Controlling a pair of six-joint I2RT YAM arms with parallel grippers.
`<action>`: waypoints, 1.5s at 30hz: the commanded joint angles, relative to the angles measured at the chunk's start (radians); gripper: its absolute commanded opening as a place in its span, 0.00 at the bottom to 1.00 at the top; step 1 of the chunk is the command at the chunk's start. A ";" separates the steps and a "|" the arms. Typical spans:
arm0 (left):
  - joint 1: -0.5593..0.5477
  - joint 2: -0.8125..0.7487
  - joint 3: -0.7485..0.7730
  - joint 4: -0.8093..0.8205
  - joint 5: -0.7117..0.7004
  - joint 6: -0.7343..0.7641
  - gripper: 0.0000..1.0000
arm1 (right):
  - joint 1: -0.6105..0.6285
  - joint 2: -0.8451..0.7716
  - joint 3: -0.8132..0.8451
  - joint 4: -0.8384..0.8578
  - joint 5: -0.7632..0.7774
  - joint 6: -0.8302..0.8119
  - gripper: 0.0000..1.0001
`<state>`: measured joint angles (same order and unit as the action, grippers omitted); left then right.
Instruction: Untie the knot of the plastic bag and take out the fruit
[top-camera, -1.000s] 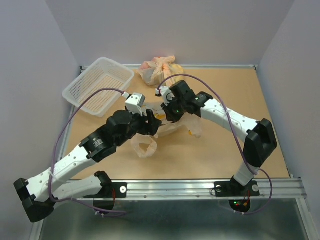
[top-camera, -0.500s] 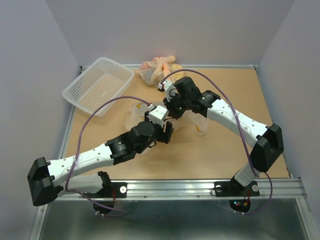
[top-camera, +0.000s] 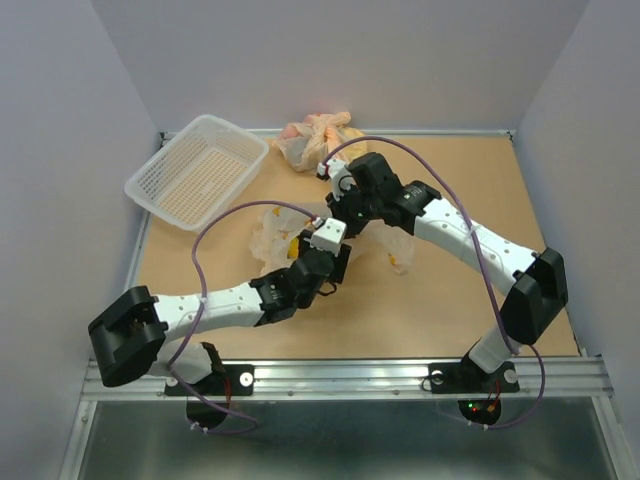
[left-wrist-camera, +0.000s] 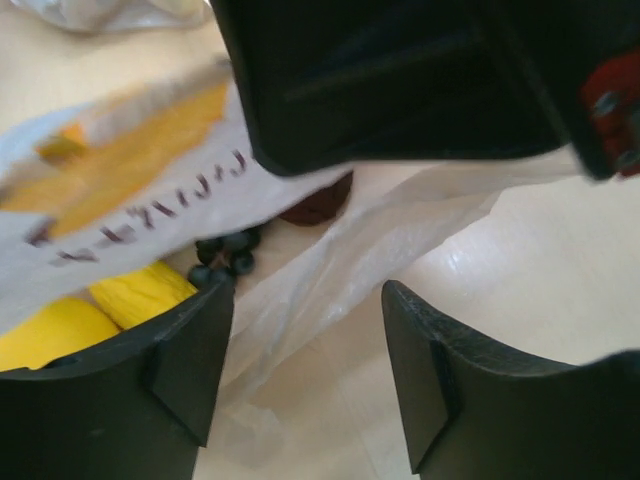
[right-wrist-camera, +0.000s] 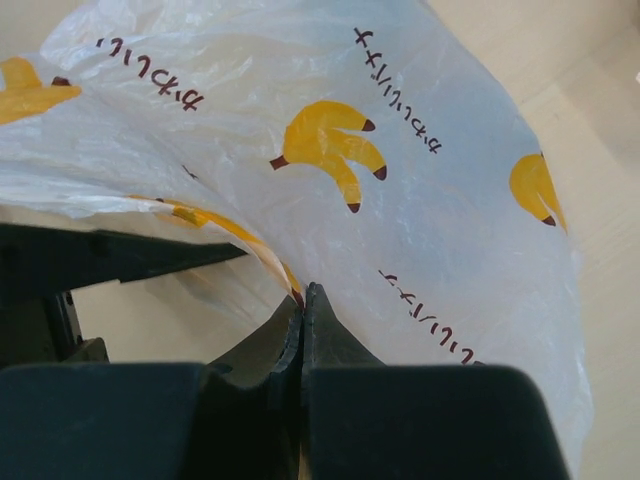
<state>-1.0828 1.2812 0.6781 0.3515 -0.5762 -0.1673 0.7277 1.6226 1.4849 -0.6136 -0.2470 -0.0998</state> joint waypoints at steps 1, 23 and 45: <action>-0.014 0.015 -0.031 0.030 0.032 -0.141 0.67 | 0.007 -0.032 0.040 0.071 0.076 0.023 0.00; -0.370 -0.025 -0.155 -0.235 0.023 -0.765 0.56 | -0.068 -0.013 0.017 0.299 0.400 0.313 0.01; -0.227 -0.267 0.031 -0.511 -0.163 -0.775 0.93 | -0.068 -0.374 -0.310 0.308 0.411 0.359 1.00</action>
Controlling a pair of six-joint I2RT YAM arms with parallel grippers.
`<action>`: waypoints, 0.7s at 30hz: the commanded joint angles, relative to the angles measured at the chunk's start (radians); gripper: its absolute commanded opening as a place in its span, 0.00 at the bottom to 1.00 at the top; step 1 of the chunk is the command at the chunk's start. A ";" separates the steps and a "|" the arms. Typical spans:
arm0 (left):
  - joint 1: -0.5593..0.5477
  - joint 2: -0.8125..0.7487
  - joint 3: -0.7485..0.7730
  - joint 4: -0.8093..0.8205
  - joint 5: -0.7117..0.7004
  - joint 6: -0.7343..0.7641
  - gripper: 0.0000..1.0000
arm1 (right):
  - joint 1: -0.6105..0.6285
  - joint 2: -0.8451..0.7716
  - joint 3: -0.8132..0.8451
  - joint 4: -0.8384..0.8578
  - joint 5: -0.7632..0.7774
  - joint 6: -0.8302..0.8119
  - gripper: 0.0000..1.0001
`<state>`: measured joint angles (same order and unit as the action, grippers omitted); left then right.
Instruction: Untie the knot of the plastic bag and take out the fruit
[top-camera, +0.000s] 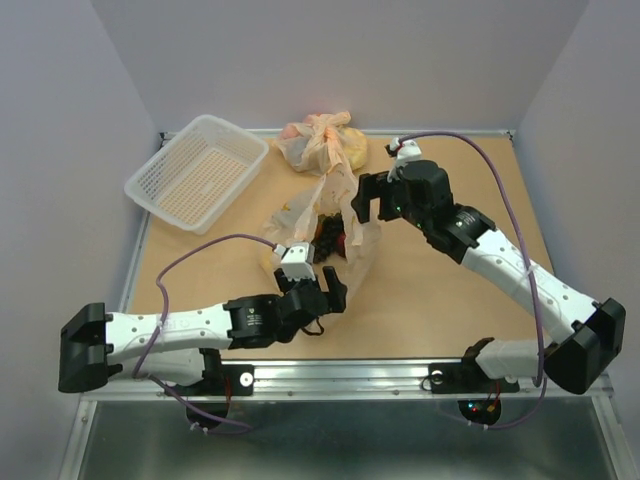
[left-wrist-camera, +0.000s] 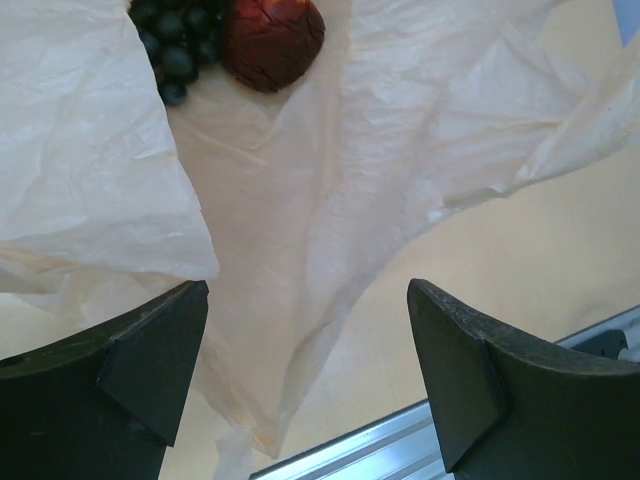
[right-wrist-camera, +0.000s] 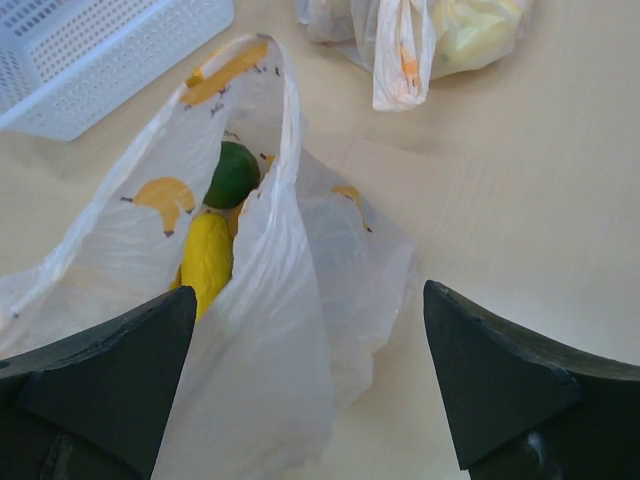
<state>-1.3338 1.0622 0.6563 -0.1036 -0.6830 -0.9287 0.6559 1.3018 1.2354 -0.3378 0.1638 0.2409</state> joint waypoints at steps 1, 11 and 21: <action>0.030 -0.057 0.054 -0.059 -0.056 -0.012 0.93 | 0.004 -0.062 -0.074 0.033 0.003 0.021 1.00; 0.142 -0.131 0.057 -0.153 -0.052 -0.062 0.93 | 0.004 -0.173 -0.254 0.033 0.124 0.054 0.99; 0.326 -0.117 0.092 -0.212 -0.004 -0.032 0.93 | 0.004 -0.257 -0.359 0.031 0.241 0.081 0.99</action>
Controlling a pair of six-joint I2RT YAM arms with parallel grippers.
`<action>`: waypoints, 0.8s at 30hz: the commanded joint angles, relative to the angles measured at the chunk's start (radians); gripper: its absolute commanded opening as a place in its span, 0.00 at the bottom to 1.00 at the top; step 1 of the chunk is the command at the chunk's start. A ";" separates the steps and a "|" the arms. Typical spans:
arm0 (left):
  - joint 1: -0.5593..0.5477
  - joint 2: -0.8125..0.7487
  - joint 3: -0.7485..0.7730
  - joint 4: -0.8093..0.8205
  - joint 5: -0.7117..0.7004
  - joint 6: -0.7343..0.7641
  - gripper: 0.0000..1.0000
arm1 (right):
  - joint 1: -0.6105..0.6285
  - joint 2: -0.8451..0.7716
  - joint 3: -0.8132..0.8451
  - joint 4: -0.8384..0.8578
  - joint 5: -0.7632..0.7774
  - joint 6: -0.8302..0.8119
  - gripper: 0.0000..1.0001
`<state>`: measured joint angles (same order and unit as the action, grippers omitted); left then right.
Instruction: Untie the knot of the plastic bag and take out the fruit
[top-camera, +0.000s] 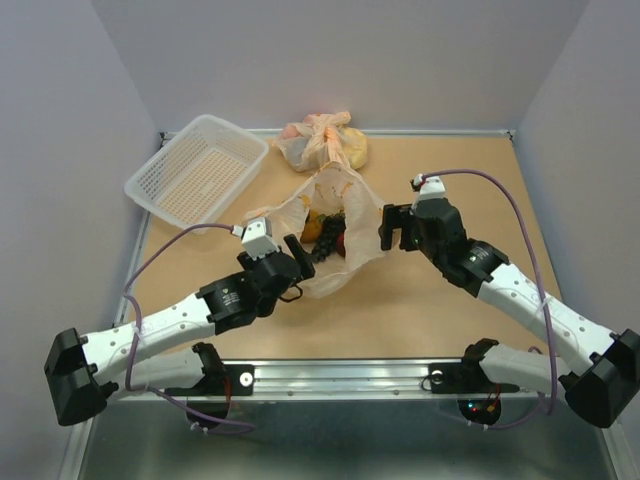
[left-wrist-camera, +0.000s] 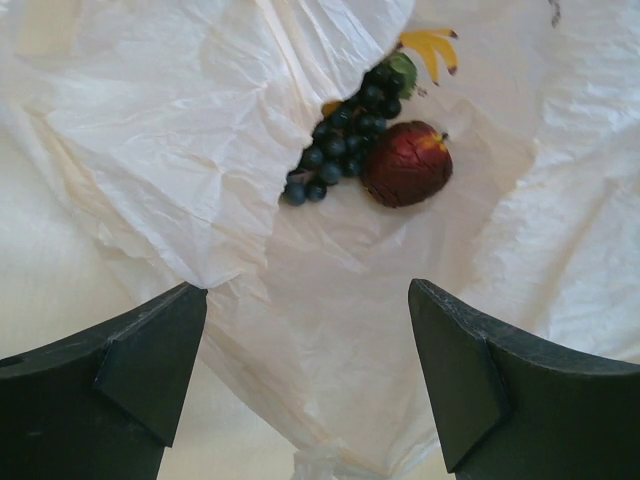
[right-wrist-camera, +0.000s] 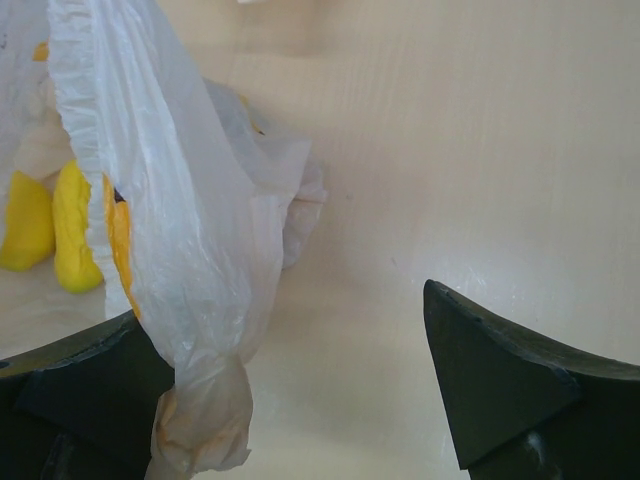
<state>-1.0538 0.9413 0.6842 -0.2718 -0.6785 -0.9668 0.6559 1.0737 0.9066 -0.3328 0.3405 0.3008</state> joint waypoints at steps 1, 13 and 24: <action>0.055 0.005 0.078 -0.052 -0.010 -0.001 0.94 | 0.004 -0.040 -0.043 0.026 0.069 0.023 0.99; 0.071 -0.001 0.310 -0.271 -0.053 0.088 0.98 | 0.004 -0.095 -0.037 0.028 -0.075 0.027 1.00; 0.071 0.092 0.597 -0.443 -0.007 0.146 0.99 | 0.004 -0.146 -0.051 0.028 -0.092 0.041 1.00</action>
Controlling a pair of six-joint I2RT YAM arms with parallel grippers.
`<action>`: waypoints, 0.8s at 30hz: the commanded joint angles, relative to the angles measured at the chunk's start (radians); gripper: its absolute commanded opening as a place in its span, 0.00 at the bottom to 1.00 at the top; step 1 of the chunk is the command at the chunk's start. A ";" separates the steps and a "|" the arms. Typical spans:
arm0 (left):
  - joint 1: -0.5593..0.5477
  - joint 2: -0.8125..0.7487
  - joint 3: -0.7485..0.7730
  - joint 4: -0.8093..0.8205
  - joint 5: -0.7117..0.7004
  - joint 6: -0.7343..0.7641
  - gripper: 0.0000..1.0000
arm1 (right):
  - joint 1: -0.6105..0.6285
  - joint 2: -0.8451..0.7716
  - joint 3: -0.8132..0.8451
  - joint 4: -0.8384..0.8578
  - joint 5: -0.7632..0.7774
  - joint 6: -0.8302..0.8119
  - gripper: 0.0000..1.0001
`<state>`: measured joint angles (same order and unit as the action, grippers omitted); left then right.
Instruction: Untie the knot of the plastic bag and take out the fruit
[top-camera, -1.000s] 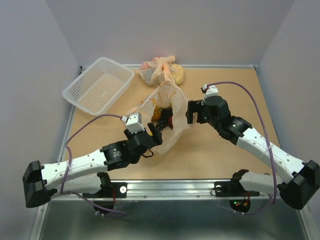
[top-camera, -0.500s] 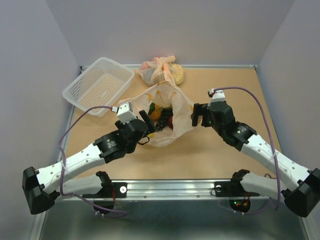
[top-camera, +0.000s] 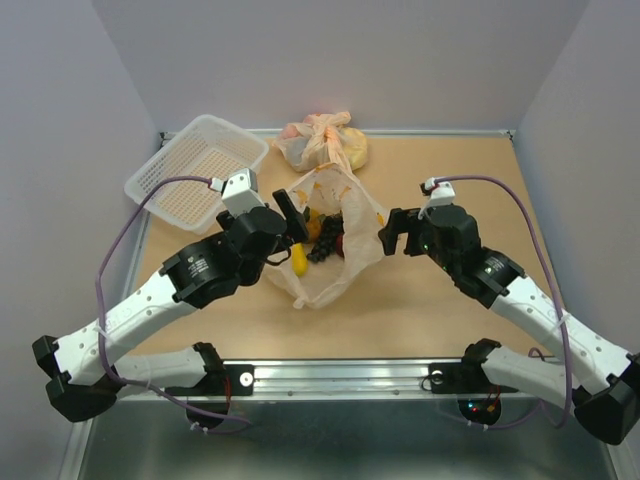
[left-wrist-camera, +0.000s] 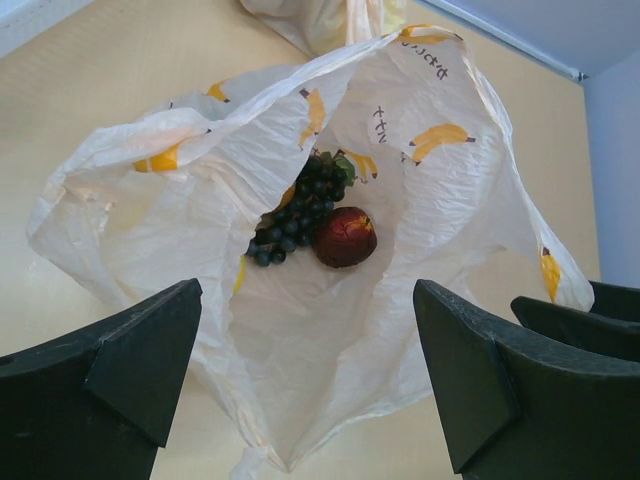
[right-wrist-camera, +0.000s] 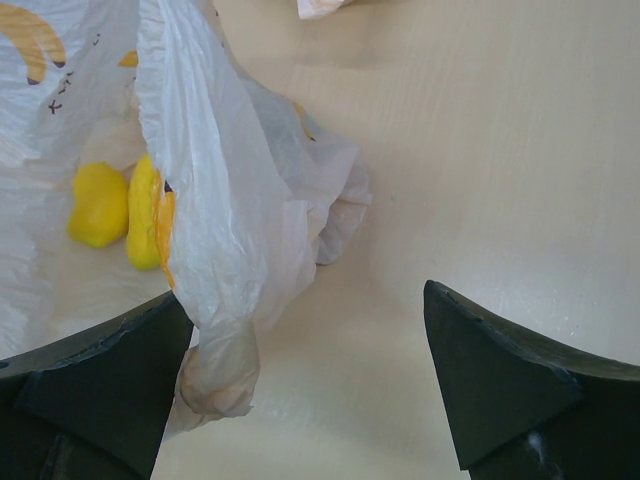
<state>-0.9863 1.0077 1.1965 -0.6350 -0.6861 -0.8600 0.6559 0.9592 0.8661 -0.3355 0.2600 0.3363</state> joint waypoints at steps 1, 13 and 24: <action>0.002 0.035 0.095 -0.078 0.013 0.042 0.99 | 0.004 -0.036 -0.013 0.030 -0.016 0.007 1.00; -0.107 0.235 0.138 0.037 0.100 0.044 0.98 | 0.004 -0.077 -0.027 0.030 -0.019 0.010 1.00; -0.100 0.322 0.060 0.142 -0.044 0.038 0.93 | 0.002 -0.014 -0.013 0.108 -0.162 0.033 0.99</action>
<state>-1.0977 1.3125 1.2720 -0.5488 -0.6380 -0.8169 0.6559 0.9417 0.8661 -0.3244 0.1761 0.3531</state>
